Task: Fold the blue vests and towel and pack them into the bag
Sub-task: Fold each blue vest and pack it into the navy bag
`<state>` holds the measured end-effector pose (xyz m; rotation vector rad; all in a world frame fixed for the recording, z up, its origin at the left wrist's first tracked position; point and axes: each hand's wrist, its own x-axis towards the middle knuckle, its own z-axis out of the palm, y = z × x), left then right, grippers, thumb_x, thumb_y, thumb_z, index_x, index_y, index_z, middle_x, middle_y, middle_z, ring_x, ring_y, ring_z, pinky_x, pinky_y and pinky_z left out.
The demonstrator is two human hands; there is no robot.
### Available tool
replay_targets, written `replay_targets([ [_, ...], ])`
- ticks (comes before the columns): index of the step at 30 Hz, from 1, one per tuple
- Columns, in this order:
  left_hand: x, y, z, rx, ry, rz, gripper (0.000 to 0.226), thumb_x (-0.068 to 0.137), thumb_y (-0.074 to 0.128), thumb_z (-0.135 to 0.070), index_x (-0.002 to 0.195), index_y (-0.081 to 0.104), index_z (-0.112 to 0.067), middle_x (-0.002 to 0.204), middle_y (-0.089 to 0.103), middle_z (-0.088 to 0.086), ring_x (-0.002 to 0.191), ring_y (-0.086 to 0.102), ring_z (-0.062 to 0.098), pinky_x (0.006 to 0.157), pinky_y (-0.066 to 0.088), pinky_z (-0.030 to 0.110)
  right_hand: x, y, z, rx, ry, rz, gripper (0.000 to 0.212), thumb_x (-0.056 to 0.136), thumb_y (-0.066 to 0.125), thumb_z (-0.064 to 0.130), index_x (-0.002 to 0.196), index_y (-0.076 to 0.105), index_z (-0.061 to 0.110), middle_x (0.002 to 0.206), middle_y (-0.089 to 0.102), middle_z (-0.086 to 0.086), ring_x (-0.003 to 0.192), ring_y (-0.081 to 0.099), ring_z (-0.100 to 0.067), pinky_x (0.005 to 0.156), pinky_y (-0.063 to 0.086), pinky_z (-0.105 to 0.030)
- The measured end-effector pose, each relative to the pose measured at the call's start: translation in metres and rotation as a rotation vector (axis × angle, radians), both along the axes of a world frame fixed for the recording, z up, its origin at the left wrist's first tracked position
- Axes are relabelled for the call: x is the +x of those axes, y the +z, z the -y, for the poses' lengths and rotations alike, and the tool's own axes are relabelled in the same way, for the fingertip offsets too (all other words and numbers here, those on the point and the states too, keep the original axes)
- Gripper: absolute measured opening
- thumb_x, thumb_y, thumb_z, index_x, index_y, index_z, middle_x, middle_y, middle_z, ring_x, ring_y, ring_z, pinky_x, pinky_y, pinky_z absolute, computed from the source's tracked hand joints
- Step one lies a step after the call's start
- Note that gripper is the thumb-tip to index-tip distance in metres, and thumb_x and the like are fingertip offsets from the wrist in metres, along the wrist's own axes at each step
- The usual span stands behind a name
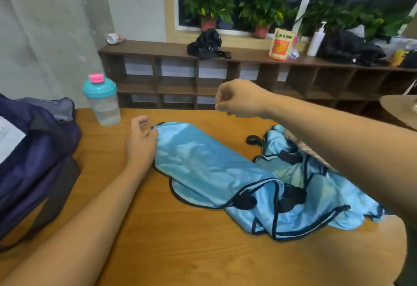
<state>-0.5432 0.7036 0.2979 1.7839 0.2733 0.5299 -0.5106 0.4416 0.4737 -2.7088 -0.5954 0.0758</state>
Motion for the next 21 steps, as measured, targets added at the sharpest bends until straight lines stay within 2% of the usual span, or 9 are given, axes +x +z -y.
replay_targets([
  [2,0.001,-0.002,0.005,0.103,-0.017,0.017,0.042,0.101,0.060,-0.016,0.141,0.052,-0.028,0.143,0.054,-0.009,0.126,0.054,0.007,0.097,0.042,0.024,-0.004,-0.012,0.010,-0.065,0.013,-0.069,0.019,0.101,0.071,0.036,0.107,0.071,0.018,0.095,0.072,0.002,0.090,0.070,-0.019,0.067,0.053,-0.031],
  [4,0.002,-0.005,0.009,0.279,-0.057,0.050,0.037,0.098,0.067,-0.020,0.134,0.059,-0.026,0.138,0.055,-0.008,0.127,0.053,0.010,0.102,0.039,0.026,-0.009,-0.025,0.021,-0.172,0.028,-0.127,0.029,0.096,0.074,0.050,0.111,0.070,0.026,0.101,0.070,0.008,0.093,0.066,-0.014,0.072,0.052,-0.031],
  [7,-0.001,-0.007,0.021,0.506,-0.187,0.059,0.033,0.093,0.075,-0.034,0.123,0.063,-0.035,0.141,0.053,-0.011,0.136,0.048,0.014,0.113,0.035,0.037,-0.019,-0.045,0.037,-0.324,0.052,-0.226,0.049,0.090,0.075,0.062,0.125,0.062,0.032,0.111,0.068,0.012,0.099,0.064,-0.013,0.080,0.051,-0.033],
  [10,-0.011,-0.006,0.040,0.716,-0.242,-0.003,0.042,0.089,0.074,-0.055,0.127,0.061,-0.042,0.156,0.042,-0.016,0.151,0.028,0.013,0.120,0.023,0.049,-0.032,-0.064,0.050,-0.387,0.071,-0.311,0.069,0.084,0.077,0.069,0.137,0.057,0.030,0.112,0.067,0.015,0.098,0.065,-0.011,0.084,0.051,-0.032],
  [13,-0.021,-0.006,0.059,0.904,-0.268,0.004,0.050,0.088,0.068,-0.066,0.131,0.061,-0.042,0.168,0.029,-0.010,0.161,0.006,0.019,0.127,0.010,0.053,-0.042,-0.078,0.061,-0.435,0.080,-0.329,0.082,0.079,0.079,0.071,0.143,0.054,0.026,0.118,0.067,0.010,0.105,0.064,-0.015,0.094,0.053,-0.035],
  [15,-0.029,-0.003,0.070,0.975,-0.297,0.053,0.055,0.086,0.059,-0.073,0.130,0.062,-0.041,0.169,0.029,-0.008,0.162,0.005,0.023,0.128,0.009,0.053,-0.048,-0.086,0.065,-0.438,0.080,-0.322,0.080,0.081,0.080,0.069,0.142,0.055,0.024,0.117,0.066,0.007,0.104,0.064,-0.017,0.095,0.055,-0.038],
  [18,-0.045,0.007,0.090,0.952,-0.413,0.074,0.065,0.085,0.043,-0.085,0.132,0.059,-0.043,0.159,0.038,-0.015,0.155,0.021,0.016,0.125,0.017,0.049,-0.055,-0.090,0.065,-0.356,0.056,-0.327,0.062,0.089,0.077,0.061,0.134,0.060,0.023,0.112,0.065,0.007,0.099,0.063,-0.015,0.087,0.054,-0.032],
  [21,-0.063,0.008,0.113,0.941,-0.580,0.034,0.069,0.085,0.045,-0.091,0.133,0.057,-0.043,0.139,0.049,-0.022,0.137,0.037,0.006,0.116,0.024,0.038,-0.057,-0.093,0.063,-0.286,0.043,-0.298,0.050,0.094,0.075,0.054,0.130,0.063,0.022,0.110,0.066,0.007,0.093,0.062,-0.011,0.076,0.049,-0.025],
])
